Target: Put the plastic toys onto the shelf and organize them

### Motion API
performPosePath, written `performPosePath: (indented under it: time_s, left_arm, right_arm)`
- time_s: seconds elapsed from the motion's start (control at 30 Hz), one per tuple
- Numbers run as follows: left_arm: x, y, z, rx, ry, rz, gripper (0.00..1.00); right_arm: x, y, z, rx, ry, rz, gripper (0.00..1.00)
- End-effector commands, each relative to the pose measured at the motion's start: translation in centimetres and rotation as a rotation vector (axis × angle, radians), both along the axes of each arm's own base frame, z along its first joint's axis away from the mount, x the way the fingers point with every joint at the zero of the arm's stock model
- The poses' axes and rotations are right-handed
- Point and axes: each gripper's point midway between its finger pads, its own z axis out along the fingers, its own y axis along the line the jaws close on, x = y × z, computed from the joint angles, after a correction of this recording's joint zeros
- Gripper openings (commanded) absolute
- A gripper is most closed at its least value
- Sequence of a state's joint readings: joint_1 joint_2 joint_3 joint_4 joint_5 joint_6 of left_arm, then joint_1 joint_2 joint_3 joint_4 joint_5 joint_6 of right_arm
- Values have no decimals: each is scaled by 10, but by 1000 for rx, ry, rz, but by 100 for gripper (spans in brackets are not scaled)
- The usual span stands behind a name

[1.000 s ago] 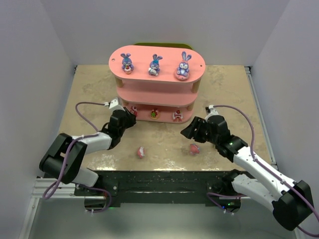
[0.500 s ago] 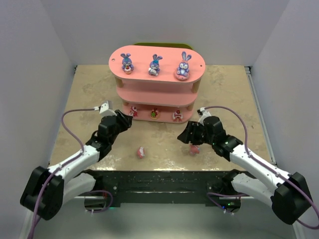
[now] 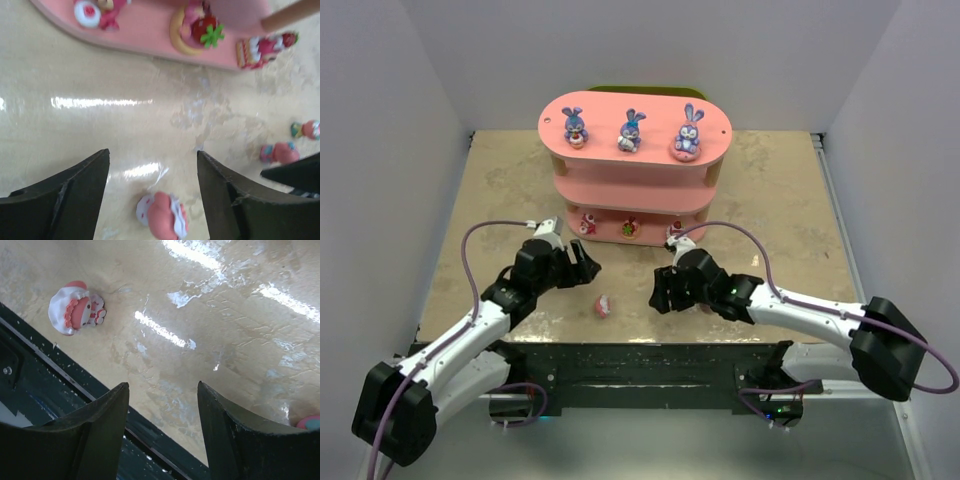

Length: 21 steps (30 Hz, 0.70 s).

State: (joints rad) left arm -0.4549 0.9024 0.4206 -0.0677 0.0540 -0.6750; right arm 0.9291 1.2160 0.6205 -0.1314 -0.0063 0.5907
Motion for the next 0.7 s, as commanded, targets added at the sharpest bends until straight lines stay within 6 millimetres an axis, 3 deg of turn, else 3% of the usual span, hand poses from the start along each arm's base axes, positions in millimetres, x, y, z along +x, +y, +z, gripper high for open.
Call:
performPosePath:
  time_s: [0.0,0.23,0.37,0.67]
  left_arm:
    - [-23,-17,21,2,3,-137,79]
    - [-42,-27,-1,148,123,-175,81]
    - [-39,-34,-6,173,138,-174,75]
    - [-59,-43,-35,275,255,-228,68]
  right_arm:
    - [23,3,28,37,-103,-82,60]
    - [27,-5,37,28,-132,-112,60]
    - [28,-10,40,26,-150,-127,60]
    - [24,-21,40,16,-160,-137,61]
